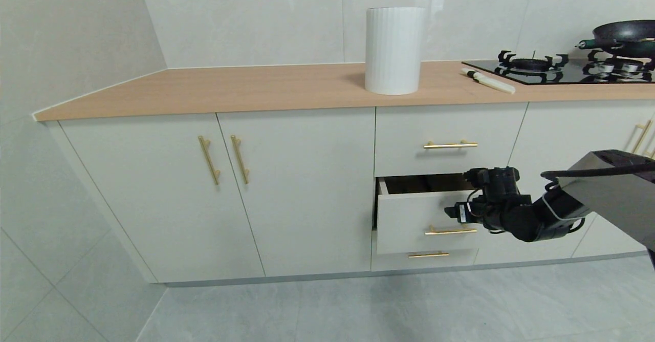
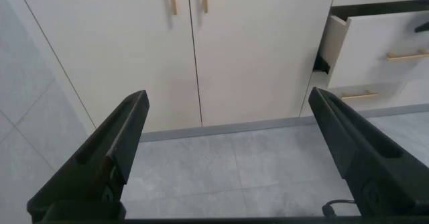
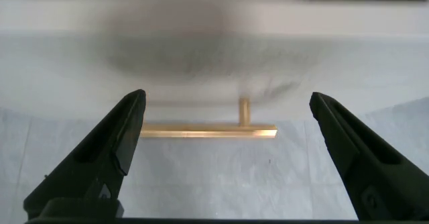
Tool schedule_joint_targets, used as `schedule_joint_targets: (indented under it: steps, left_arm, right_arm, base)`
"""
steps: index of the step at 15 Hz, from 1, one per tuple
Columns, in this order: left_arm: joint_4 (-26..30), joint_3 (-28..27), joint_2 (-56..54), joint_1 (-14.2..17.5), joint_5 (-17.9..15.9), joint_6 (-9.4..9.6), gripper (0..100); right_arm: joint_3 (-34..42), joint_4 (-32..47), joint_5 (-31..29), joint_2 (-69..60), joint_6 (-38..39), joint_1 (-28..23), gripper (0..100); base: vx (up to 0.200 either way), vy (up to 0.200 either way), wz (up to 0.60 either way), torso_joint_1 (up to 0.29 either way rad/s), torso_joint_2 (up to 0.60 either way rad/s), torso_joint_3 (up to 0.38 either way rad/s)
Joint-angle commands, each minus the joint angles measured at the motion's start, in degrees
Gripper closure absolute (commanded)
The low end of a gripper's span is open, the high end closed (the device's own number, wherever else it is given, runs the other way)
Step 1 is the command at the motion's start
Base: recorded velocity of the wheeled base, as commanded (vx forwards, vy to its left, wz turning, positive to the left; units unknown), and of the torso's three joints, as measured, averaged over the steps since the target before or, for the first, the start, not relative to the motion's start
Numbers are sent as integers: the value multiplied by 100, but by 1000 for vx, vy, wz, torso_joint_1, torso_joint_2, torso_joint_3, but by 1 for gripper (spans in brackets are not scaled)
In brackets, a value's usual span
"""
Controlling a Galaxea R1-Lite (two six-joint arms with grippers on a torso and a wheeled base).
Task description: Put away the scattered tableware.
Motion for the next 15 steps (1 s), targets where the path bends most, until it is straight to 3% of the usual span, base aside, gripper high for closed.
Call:
schedule_joint_targets:
  steps: [1, 15]
  left_arm:
    - [0, 1, 2, 2, -1, 0, 0]
    - [0, 1, 2, 2, -1, 0, 0]
  right_arm:
    - [-314, -9, 17, 129, 2, -1, 0]
    - [-1773, -62, 34, 1035, 230, 114, 0]
  base:
    - [0, 0, 0, 0, 0, 0]
    - [0, 0, 0, 0, 0, 0]
